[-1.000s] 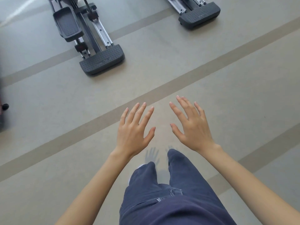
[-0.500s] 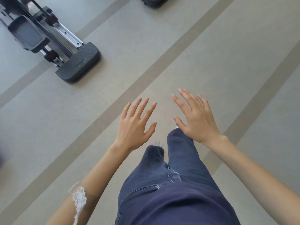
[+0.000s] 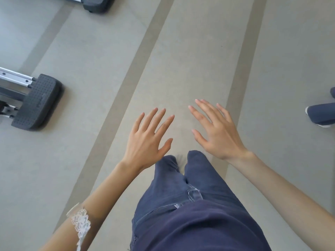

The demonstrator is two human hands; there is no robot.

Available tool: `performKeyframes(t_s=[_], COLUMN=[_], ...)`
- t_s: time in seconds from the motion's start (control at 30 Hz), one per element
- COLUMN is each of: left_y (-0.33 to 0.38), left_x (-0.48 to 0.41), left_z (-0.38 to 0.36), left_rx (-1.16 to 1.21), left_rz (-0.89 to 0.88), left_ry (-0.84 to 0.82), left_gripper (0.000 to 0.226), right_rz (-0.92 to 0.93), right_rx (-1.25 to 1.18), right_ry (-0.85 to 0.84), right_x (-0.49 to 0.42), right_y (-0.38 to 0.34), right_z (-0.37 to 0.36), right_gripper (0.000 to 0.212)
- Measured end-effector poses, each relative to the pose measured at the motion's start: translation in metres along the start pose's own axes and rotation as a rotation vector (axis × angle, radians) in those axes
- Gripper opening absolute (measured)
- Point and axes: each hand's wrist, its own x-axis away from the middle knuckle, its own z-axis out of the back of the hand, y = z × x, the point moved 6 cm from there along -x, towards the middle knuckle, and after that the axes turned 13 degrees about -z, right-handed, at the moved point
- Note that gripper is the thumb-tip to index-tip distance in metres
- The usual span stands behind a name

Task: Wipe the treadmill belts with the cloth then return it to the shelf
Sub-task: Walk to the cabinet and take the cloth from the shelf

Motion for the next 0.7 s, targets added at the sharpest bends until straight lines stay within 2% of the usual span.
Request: performKeyframes(t_s=[0.37, 0.7], left_y=[0.050, 0.139], left_x=[-0.021, -0.010], left_z=[-0.021, -0.037], left_rx=[0.001, 0.072], left_rz=[-0.188, -0.346], left_ry=[-0.022, -0.016], left_gripper=[0.054, 0.053], right_rz=[-0.145, -0.268], right_rx=[0.006, 0.036], right_ry=[0.035, 0.010], right_x=[0.060, 0.162], right_y=[0.043, 0.084], right_z=[0.011, 0.022], right_gripper=[0.055, 0.058])
